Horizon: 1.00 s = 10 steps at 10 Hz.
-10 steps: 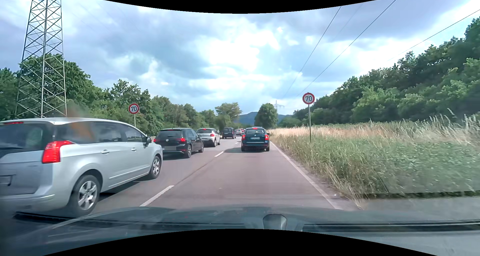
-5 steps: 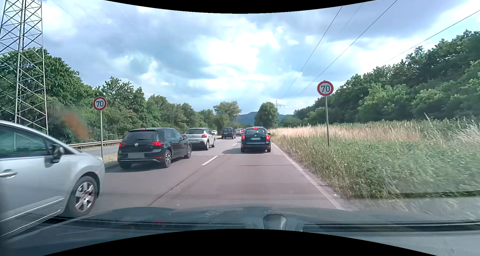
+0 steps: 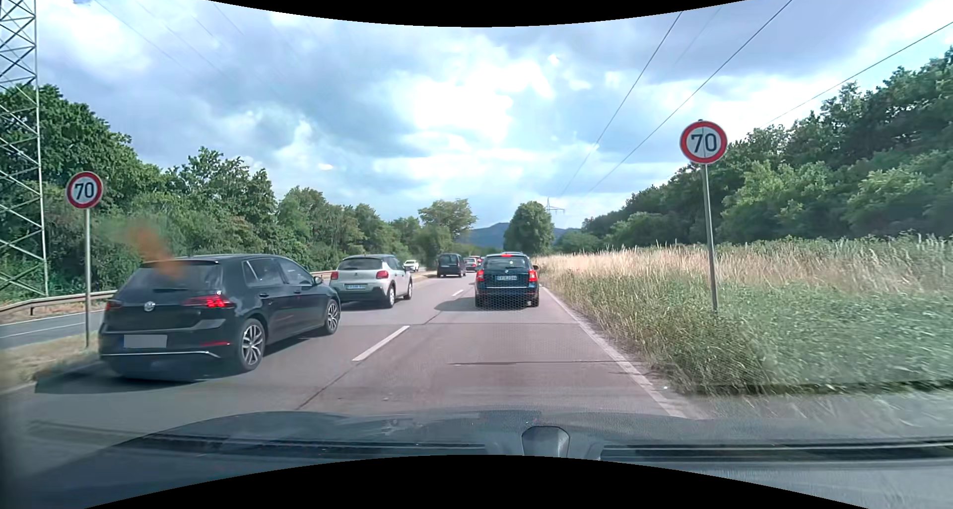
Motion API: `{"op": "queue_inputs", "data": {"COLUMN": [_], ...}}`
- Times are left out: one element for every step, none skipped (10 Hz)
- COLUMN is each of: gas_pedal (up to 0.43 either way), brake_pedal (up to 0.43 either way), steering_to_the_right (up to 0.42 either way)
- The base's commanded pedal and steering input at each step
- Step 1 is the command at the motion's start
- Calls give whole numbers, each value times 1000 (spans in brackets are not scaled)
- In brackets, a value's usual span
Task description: Follow the waypoints while adhering to traffic rules and regulations
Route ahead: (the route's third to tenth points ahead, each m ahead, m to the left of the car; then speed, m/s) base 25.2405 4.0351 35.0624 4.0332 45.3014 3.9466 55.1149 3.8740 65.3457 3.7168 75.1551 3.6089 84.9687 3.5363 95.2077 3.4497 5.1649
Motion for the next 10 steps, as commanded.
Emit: {"op": "queue_inputs", "data": {"gas_pedal": [0, 0, 0, 0, 0, 0, 0, 0, 0, 0], "brake_pedal": [0, 0, 0, 18, 61, 104, 140, 146, 146, 152], "steering_to_the_right": [8, 8, 8, 12, 16, 19, 20, 19, 18, 17]}}
